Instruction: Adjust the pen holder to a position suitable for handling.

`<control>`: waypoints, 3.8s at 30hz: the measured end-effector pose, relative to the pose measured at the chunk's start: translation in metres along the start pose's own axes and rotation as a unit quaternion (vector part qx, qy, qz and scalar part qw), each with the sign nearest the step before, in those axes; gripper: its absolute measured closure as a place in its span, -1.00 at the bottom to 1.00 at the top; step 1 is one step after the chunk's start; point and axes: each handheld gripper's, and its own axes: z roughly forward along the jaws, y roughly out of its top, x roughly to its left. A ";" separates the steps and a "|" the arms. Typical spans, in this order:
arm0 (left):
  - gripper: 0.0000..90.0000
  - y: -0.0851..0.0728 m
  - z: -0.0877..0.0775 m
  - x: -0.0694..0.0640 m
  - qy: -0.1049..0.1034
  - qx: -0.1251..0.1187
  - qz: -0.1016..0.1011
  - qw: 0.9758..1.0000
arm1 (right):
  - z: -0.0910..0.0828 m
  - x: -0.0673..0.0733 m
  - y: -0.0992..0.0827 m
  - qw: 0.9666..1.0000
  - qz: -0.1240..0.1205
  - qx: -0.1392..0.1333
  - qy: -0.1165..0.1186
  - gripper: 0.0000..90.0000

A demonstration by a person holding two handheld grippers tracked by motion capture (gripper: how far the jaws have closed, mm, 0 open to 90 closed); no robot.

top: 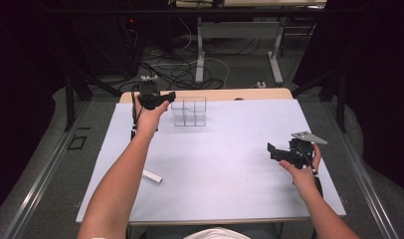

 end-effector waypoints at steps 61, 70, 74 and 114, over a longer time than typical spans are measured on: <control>0.65 -0.022 0.058 0.012 0.024 0.087 -0.021 0.996 | 0.000 0.002 -0.003 1.000 0.007 0.010 0.016 -0.98; 0.90 -0.025 0.059 0.004 0.045 0.092 -0.034 0.994 | 0.001 0.003 -0.004 1.000 0.000 0.013 0.021 -0.97; 0.93 -0.026 0.059 0.000 0.058 0.092 -0.023 0.994 | 0.001 0.003 -0.004 1.000 0.000 0.013 0.020 -0.97; 0.96 -0.060 -0.028 0.012 0.036 0.125 -0.102 0.986 | 0.003 0.007 -0.005 0.999 0.009 0.021 0.028 -0.94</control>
